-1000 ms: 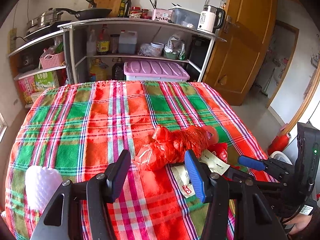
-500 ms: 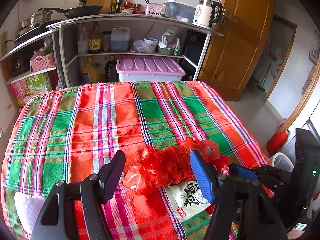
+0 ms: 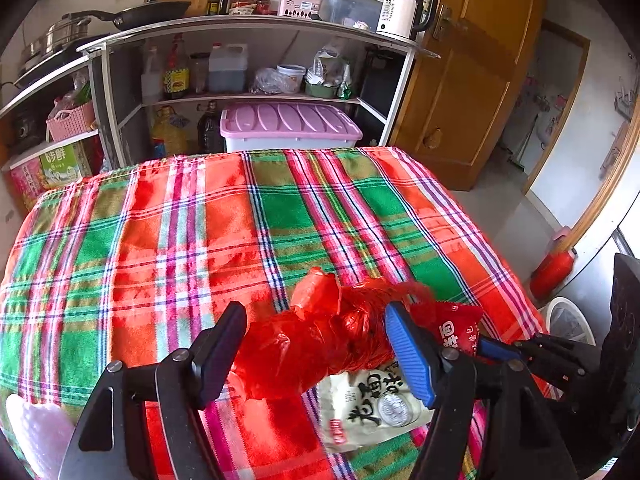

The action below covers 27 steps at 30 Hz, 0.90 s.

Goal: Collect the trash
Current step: 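Grasp the red plastic bag with the left tool while the right tool grasps the red wrapper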

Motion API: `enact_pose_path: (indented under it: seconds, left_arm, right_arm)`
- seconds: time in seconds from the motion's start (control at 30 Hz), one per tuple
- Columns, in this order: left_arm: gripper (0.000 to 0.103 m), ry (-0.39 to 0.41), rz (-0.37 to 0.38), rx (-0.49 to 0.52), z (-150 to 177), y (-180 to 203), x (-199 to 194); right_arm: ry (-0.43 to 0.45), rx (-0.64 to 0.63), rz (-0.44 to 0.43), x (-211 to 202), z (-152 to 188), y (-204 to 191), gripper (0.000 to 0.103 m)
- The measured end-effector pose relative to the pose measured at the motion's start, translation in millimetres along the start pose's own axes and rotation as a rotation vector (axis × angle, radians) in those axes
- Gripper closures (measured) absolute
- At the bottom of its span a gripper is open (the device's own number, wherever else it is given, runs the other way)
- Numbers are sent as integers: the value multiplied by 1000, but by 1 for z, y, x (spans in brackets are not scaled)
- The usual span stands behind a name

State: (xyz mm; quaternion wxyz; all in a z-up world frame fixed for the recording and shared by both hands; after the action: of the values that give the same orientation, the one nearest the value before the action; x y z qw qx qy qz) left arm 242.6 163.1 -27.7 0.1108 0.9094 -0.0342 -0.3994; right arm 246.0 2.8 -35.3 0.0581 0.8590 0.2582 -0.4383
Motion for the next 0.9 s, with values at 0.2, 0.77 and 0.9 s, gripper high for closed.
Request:
enact_pose_path:
  seconds: [0.2,0.77,0.9]
  left_arm:
    - [29,-4,18,-2,0,8,6]
    - [54,5,49,47,8,29,2]
    - [55,16,65,44,12,30,-5]
  right_arm:
    - [4,9,17,-2,1,4,81]
    - [23,36,27,-11,7,15,82]
    - [31,42,29,-16,9,16,82]
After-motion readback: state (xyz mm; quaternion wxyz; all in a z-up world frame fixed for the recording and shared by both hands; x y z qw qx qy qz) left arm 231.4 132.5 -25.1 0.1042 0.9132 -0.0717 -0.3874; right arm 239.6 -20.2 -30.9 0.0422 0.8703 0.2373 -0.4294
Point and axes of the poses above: each gripper's, at about its wrist camera, not at the fingertips, and x roughly the way its jaws point, y to its right, z to its underside, the point moved 1 cm from there along x, roughly the way its jaws point, and after that the axes turned 3 degrees about z, right-handed, at the moved point
